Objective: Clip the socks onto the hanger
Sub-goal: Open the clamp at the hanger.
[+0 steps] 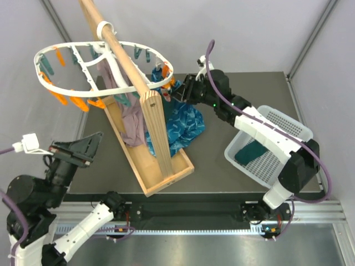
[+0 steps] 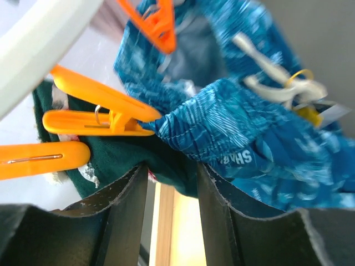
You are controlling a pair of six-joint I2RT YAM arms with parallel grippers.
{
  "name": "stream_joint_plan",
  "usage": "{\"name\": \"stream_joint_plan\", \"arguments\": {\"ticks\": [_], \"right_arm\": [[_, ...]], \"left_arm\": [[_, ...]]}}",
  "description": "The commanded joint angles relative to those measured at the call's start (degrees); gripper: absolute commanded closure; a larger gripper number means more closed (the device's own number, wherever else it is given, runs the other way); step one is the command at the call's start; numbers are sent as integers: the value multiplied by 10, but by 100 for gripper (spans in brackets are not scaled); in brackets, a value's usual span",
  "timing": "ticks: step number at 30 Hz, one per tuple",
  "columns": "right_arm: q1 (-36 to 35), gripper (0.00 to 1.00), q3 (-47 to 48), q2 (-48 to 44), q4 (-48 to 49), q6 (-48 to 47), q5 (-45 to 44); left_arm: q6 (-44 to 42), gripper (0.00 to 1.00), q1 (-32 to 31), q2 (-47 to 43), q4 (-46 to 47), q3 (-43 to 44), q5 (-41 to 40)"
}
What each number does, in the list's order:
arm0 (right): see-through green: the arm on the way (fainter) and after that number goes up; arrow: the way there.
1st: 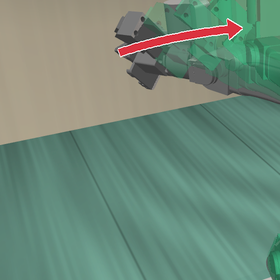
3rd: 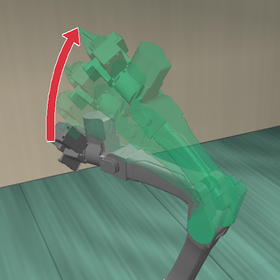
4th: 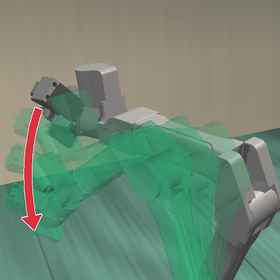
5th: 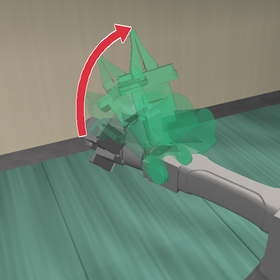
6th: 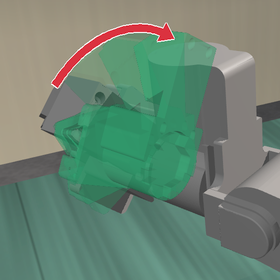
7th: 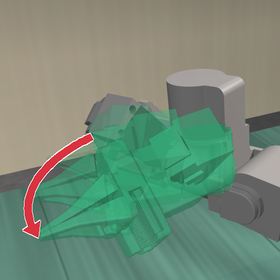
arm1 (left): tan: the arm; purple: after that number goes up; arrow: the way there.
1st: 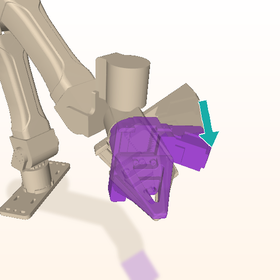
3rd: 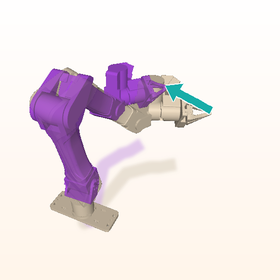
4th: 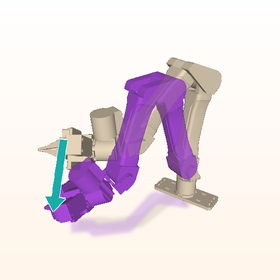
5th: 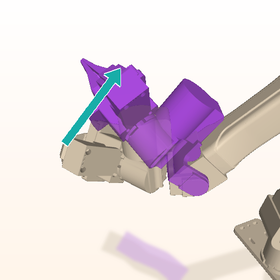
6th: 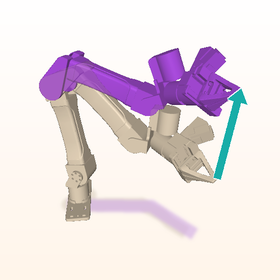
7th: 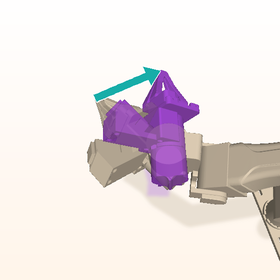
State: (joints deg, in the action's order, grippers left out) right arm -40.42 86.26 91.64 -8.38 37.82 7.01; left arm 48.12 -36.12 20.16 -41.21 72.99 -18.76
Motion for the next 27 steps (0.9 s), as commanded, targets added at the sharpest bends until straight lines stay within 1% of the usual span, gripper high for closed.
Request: {"name": "stream_joint_plan", "arguments": {"ticks": [1, 2, 3, 5, 6, 10, 13, 14, 18, 21, 23, 27], "right_arm": [[37, 59, 61, 9, -9, -28, 28], [43, 59, 92, 24, -19, -34, 46], [52, 59, 110, 35, -50, -43, 54], [54, 59, 154, 55, -84, -54, 62], [54, 59, 159, 56, -96, -57, 62], [54, 57, 113, 23, -100, -59, 64], [54, 46, 71, -16, -102, -69, 51], [54, 40, 55, -35, -106, -73, 49], [54, 31, 28, -85, -136, -96, 28], [54, 29, 8, -117, -157, -108, 17], [50, 29, -13, -140, -154, -112, 45], [-5, 31, -49, -181, -98, -135, 51]], "left_arm": [[10, 60, -1, 36, 30, -12, 45], [11, 60, 0, 46, 35, -11, 61], [15, 60, -1, 50, 45, -11, 65], [19, 60, -1, 54, 58, -18, 65], [27, 60, -1, 53, 64, -21, 64], [26, 60, -1, 50, 100, -38, 68], [21, 60, -1, 52, 93, -36, 52], [23, 60, -1, 48, 92, -38, 48], [26, 60, -1, 37, 105, -56, 51], [20, 60, -1, 33, 95, -55, 33], [21, 60, -1, 28, 96, -60, 22], [29, 62, -1, 19, 93, -62, 8]]}}
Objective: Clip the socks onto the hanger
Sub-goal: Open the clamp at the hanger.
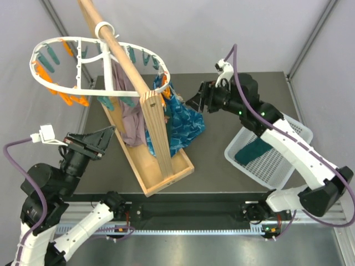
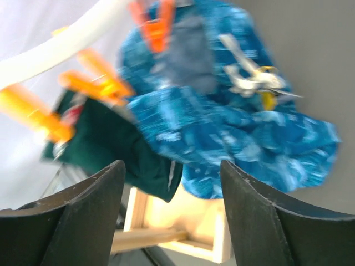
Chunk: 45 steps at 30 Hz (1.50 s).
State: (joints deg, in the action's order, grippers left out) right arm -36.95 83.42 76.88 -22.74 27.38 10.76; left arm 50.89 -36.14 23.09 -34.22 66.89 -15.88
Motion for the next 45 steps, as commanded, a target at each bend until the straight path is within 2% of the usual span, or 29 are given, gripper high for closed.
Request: {"name": "stream_joint_plan", "arguments": {"ticks": [1, 4, 8, 12, 17, 20, 22, 23, 25, 27, 30, 34, 40, 45], "right_arm": [[-49, 32, -27, -38, 57, -36, 15], [-87, 39, -29, -33, 82, -39, 26], [-136, 62, 3, 2, 88, -36, 28], [-174, 69, 0, 27, 153, -36, 62], [-181, 79, -2, 59, 235, -22, 80], [-182, 86, 21, 88, 244, -7, 81], [-184, 87, 27, 95, 245, 2, 87], [-187, 86, 22, 96, 248, 2, 89], [-193, 85, 9, 91, 263, 2, 86], [-194, 83, -4, 84, 269, 3, 83], [-194, 83, -7, 73, 254, -3, 77], [-193, 82, -15, 46, 235, -16, 46], [-193, 82, -8, 21, 191, -23, 33], [-193, 67, 0, 15, 221, -20, 65]], "left_arm": [[4, 62, -1, -14, 21, -1, -31], [10, 61, -1, -35, 27, -12, -60], [14, 62, -1, -36, 11, -7, -55], [24, 62, -1, -35, -19, 3, -67], [40, 62, -1, -46, -15, -10, -69], [33, 63, -1, -38, -30, 1, -75], [17, 62, -1, -33, -34, 2, -74], [-35, 58, -1, -23, -31, 7, -76], [-84, 51, -1, -3, -50, 24, -87], [-132, 49, -1, 43, -96, 73, -95], [-161, 49, -1, 106, -101, 118, -39], [-157, 52, -1, 153, -66, 131, 10], [-163, 54, -1, 164, -49, 167, -17], [-143, 54, -1, 110, -26, 156, -63]]}}
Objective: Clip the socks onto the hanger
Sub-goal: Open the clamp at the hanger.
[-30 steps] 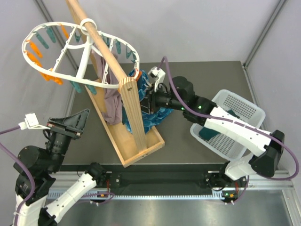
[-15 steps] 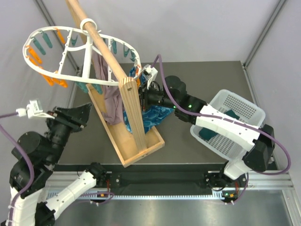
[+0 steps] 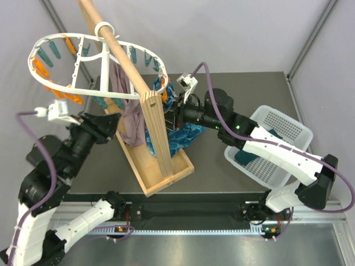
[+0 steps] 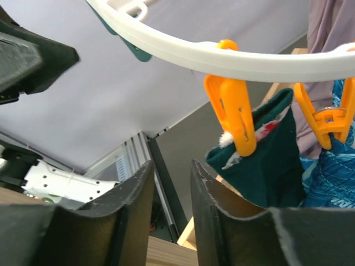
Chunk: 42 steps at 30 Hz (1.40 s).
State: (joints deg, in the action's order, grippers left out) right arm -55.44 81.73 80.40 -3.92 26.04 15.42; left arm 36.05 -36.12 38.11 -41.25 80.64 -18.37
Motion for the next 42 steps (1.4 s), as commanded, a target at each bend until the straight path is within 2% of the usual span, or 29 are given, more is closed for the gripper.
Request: {"name": "stream_joint_plan", "arguments": {"ticks": [1, 6, 10, 18, 22, 25, 32, 37, 38, 42], "right_arm": [[-8, 64, 28, -12, 35, -6, 29], [-8, 62, 78, 28, 35, -4, 70], [-8, 71, 119, 70, 32, 1, 78], [-8, 75, 148, 120, 87, 11, 69], [-8, 76, 148, 129, 109, 8, 49], [-7, 74, 153, 135, 125, 11, 49], [-2, 57, 170, 156, 136, 20, 73], [9, 54, 156, 151, 164, 37, 66], [15, 50, 155, 151, 174, 40, 73], [30, 46, 175, 163, 168, 50, 97]], "left_arm": [[15, 54, -1, -57, 50, 6, -48], [39, 56, -1, -79, 59, -15, -79], [41, 57, -1, -71, 51, 0, -99], [66, 57, -1, -60, 62, -8, -78], [90, 57, -1, -73, 74, -43, -57], [98, 57, -1, -71, 70, -51, -52], [89, 56, -1, -59, 57, -29, -41], [86, 56, -1, -65, 69, -40, -55], [84, 56, -1, -64, 68, -40, -54], [78, 55, -1, -60, 64, -39, -52]]}}
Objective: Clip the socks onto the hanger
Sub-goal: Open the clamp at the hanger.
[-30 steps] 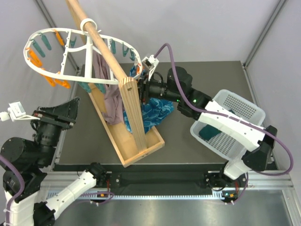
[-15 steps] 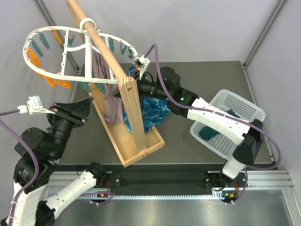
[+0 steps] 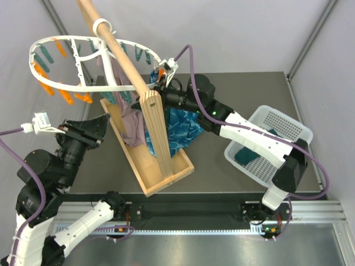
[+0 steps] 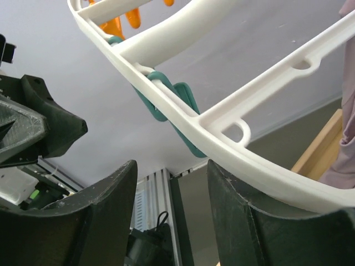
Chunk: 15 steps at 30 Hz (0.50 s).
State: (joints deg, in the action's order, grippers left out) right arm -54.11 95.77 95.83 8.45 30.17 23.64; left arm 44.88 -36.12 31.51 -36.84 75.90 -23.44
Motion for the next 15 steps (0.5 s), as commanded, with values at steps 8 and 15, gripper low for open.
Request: {"name": "stream_joint_plan", "arguments": {"ticks": [8, 15], "right_arm": [[21, 46, 67, 38, 49, 8, 48], [21, 49, 67, 36, 33, -19, 10]], "left_arm": [[-7, 55, -1, 2, 37, -4, -4], [1, 55, 0, 8, 34, -3, 17]]}}
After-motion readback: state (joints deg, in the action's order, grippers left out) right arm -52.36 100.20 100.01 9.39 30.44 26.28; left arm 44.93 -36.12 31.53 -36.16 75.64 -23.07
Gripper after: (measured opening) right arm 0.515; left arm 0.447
